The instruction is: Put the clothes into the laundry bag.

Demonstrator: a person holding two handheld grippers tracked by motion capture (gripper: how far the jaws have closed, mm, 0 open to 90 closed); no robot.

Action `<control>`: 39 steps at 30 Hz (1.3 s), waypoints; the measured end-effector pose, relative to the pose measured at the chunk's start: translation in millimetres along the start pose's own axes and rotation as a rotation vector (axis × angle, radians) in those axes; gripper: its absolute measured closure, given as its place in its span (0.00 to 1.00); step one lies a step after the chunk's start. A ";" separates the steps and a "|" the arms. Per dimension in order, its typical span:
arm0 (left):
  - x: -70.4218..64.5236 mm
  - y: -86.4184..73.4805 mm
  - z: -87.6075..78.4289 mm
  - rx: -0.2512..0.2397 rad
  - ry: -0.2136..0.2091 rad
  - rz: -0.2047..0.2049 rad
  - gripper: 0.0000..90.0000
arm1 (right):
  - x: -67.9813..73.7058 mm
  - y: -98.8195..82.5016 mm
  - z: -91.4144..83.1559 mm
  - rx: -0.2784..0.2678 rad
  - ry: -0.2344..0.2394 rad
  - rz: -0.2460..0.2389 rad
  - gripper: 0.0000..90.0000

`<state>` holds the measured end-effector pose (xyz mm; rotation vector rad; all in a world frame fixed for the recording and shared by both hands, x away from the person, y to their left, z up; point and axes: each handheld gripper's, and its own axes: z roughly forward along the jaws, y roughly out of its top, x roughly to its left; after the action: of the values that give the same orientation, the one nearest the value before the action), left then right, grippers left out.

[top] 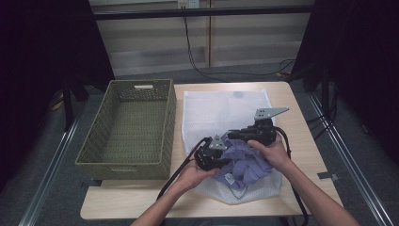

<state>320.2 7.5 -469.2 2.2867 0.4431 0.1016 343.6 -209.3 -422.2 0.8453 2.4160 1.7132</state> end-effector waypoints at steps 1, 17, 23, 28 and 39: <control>0.0 0.0 0.0 0.000 0.000 0.000 0.89 | 0.0 0.0 0.0 0.000 0.000 0.000 0.98; 0.3 -11.9 19.9 0.057 0.031 0.015 0.87 | -0.8 -15.6 -14.0 0.051 -0.026 0.026 0.98; -2.1 -14.2 21.2 0.040 0.045 0.025 0.87 | 8.0 -22.8 -18.1 0.084 -0.027 0.029 0.98; -1.6 -14.9 21.1 0.042 0.043 0.021 0.87 | 16.0 -34.3 -18.9 0.115 -0.007 0.023 0.97; -2.2 -15.6 21.6 0.032 0.043 0.021 0.85 | 22.0 -55.5 -10.7 0.195 0.016 0.022 0.97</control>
<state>318.3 1.4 -495.2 2.3243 0.4456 0.1551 299.1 -221.1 -461.8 0.8849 2.6269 1.5138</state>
